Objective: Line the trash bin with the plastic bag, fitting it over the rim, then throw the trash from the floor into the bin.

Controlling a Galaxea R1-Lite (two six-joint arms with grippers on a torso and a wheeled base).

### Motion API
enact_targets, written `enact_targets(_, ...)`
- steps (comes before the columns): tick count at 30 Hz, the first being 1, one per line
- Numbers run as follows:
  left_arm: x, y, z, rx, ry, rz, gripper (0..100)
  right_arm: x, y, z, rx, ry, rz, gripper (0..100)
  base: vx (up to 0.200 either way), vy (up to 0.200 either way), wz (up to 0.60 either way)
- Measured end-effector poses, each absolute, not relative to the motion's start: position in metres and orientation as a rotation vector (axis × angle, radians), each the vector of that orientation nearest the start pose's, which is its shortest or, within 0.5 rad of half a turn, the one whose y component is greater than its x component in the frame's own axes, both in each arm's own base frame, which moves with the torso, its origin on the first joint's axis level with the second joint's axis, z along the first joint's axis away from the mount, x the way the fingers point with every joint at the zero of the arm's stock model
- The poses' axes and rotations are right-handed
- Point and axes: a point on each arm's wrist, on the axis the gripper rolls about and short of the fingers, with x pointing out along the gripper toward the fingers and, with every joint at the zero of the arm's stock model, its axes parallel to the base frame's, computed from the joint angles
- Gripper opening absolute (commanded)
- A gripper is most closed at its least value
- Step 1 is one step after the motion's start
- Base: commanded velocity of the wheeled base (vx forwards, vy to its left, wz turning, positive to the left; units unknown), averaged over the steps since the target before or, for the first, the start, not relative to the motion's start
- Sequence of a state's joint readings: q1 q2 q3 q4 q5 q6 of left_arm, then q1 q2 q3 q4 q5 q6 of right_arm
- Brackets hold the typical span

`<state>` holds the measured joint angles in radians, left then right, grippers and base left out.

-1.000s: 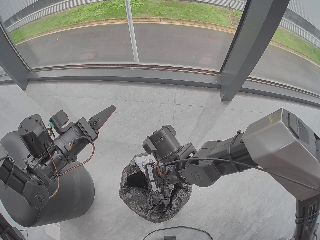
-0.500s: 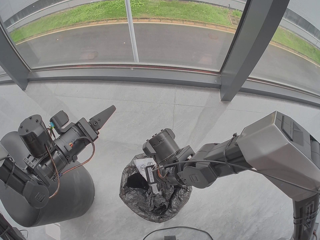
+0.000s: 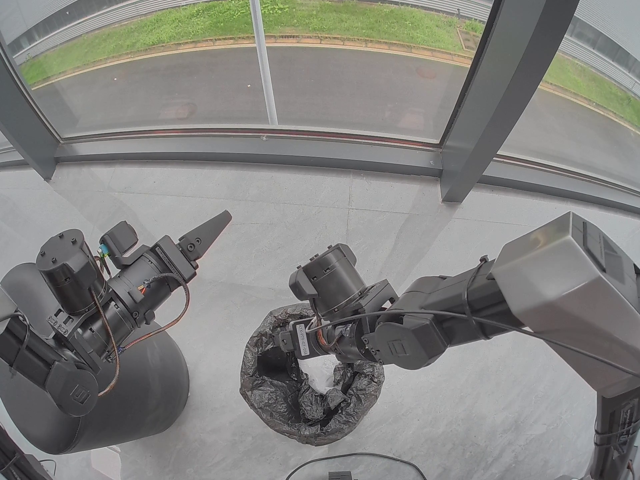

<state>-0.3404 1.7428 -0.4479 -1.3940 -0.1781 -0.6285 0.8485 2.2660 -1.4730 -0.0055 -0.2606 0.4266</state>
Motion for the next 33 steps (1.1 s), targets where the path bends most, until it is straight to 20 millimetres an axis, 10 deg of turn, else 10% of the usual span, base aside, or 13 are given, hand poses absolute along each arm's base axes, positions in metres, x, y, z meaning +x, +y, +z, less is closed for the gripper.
enact_targets(14, 0.257, -0.095, 0.157, -0.621, 0.072, -0.530, 100, 0.273, 0.338, 0.084, -0.029, 0.810, 0.476, 100, 0.000, 0.000, 0.00)
enact_targets(33, 0.258, -0.096, 0.154, -0.621, 0.081, -0.527, 100, 0.303, 0.341, 0.030, 0.059, 0.881, 0.548, 100, 0.000, 0.000, 0.00)
